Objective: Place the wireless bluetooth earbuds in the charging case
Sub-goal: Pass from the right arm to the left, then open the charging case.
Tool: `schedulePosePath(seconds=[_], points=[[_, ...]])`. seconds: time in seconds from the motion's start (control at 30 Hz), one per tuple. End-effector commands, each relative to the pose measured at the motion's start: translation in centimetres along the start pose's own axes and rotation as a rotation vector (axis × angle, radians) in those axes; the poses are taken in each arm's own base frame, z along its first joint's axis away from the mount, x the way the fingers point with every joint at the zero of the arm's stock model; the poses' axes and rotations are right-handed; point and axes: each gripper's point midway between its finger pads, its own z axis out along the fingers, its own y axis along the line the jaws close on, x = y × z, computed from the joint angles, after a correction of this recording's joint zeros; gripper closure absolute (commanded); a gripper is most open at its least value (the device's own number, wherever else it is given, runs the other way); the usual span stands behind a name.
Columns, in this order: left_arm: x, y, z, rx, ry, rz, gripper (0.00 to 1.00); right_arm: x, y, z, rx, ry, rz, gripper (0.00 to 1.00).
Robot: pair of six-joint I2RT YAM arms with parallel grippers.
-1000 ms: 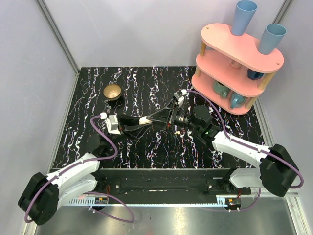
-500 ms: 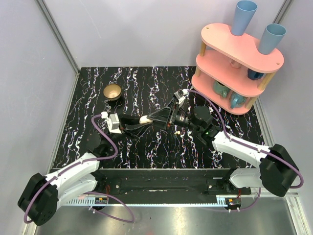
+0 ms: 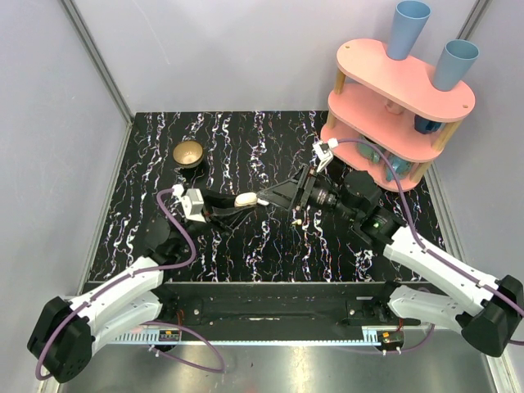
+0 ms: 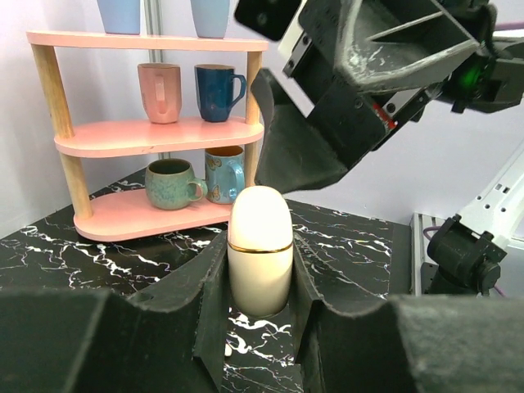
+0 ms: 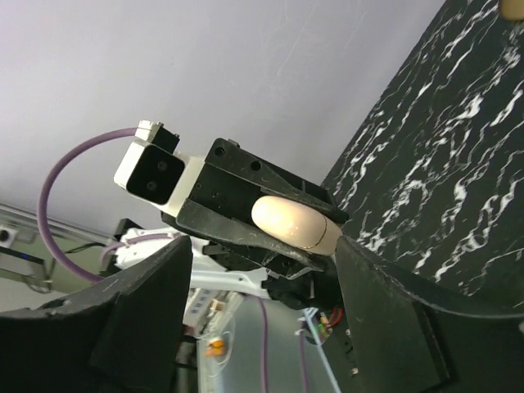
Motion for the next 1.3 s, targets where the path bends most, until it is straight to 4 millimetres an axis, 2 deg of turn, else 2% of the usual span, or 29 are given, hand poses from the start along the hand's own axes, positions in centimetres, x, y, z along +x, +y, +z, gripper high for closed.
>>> schedulePosePath(seconds=[0.0,0.2,0.47,0.7,0.93,1.2,1.27], points=[[-3.0,0.0,0.9,-0.004,-0.065,0.044,1.0,-0.1,-1.1,-0.6,0.103,0.042,-0.203,0.23],[-3.1,-0.1,1.2,0.007,-0.065,0.03,1.0,1.0,-1.6,-0.1,0.145,0.106,-0.267,0.25],[-3.0,-0.5,1.4,0.032,-0.057,0.024,1.0,1.5,-1.9,0.5,0.16,0.123,-0.282,0.25],[-2.9,-1.3,1.4,0.082,-0.051,0.032,1.0,1.0,-1.5,0.6,0.142,0.089,-0.271,0.25],[-3.1,-2.1,1.3,0.126,-0.055,0.045,1.0,0.8,-1.9,0.5,0.161,0.072,-0.26,0.25],[-3.4,-4.0,0.9,0.232,-0.07,0.077,1.0,0.3,-2.1,0.5,0.18,0.043,-0.255,0.25],[-3.2,-4.6,0.8,0.269,-0.061,0.085,1.0,-0.3,-1.3,0.7,0.155,0.017,-0.267,0.24]])
